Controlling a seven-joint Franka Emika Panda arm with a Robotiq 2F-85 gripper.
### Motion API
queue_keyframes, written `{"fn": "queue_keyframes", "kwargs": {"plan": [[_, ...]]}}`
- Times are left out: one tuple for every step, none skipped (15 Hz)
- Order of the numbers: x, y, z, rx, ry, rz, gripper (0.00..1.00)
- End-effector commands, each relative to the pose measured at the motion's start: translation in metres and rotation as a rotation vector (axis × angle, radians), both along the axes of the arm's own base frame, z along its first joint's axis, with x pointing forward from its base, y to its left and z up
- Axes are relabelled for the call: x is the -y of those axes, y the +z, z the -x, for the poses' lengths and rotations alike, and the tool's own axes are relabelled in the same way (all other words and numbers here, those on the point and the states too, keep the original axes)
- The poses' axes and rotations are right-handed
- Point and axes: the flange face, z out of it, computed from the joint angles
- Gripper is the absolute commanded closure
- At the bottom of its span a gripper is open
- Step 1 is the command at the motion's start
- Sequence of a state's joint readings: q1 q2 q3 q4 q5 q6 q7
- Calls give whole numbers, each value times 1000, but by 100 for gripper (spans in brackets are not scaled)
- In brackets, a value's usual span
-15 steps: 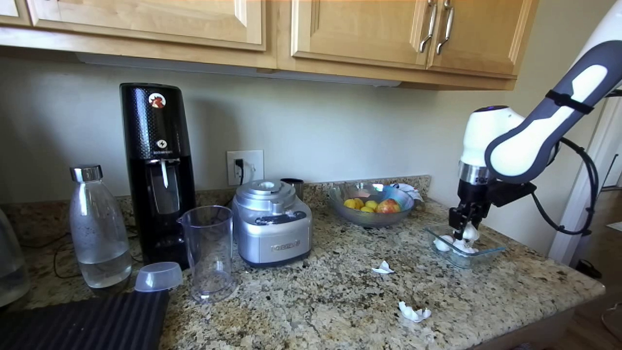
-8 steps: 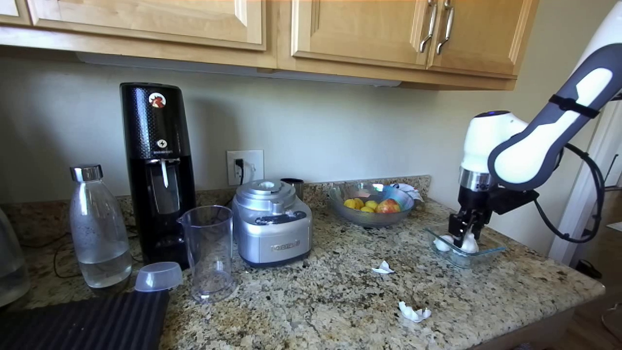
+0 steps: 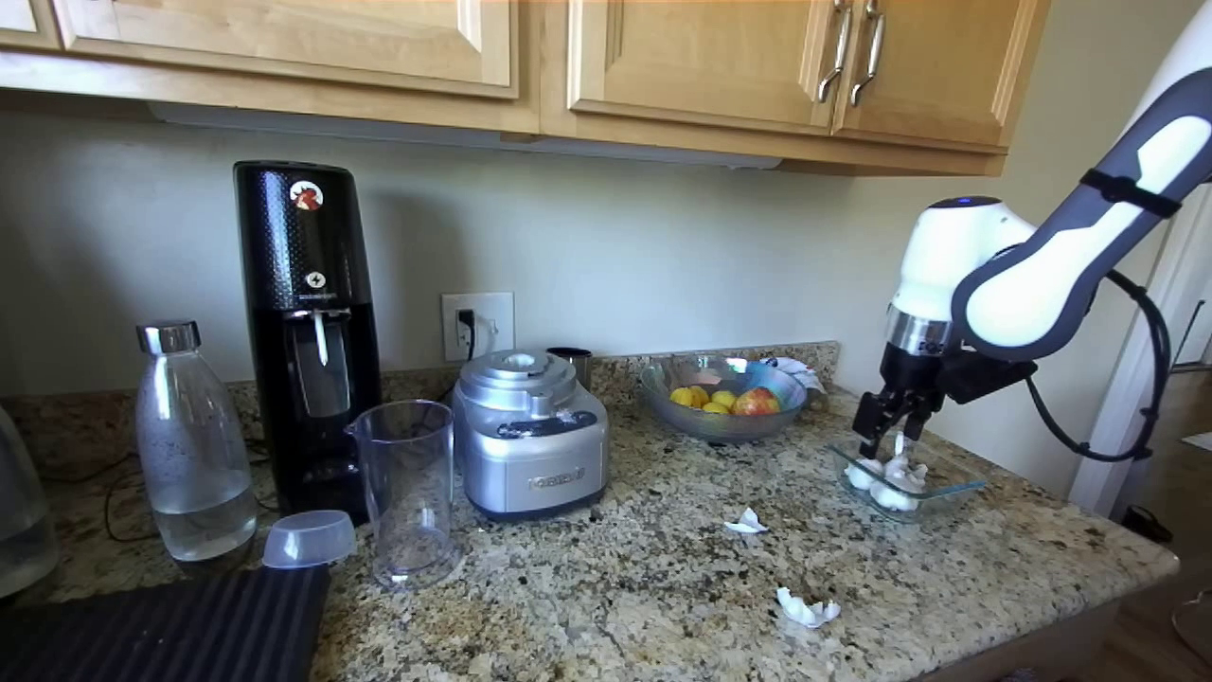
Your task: Pick up all the garlic cloves from the countertop and put them in the glass bowl.
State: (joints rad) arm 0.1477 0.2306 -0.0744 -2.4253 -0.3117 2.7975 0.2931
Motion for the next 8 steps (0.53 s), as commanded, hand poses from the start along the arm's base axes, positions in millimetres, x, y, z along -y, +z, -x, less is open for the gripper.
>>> {"fn": "queue_keyframes", "kwargs": {"plan": [[-6, 36, 10, 84, 16, 1, 0], [-10, 42, 9, 95, 36, -2, 0], [-16, 47, 9, 102, 50, -3, 0], [-23, 50, 10, 101, 71, -15, 0], [-30, 52, 11, 101, 82, -24, 0], [-38, 53, 13, 95, 93, -26, 0], [-30, 45, -3, 92, 75, -15, 0], [-37, 46, -2, 93, 86, -19, 0]]}}
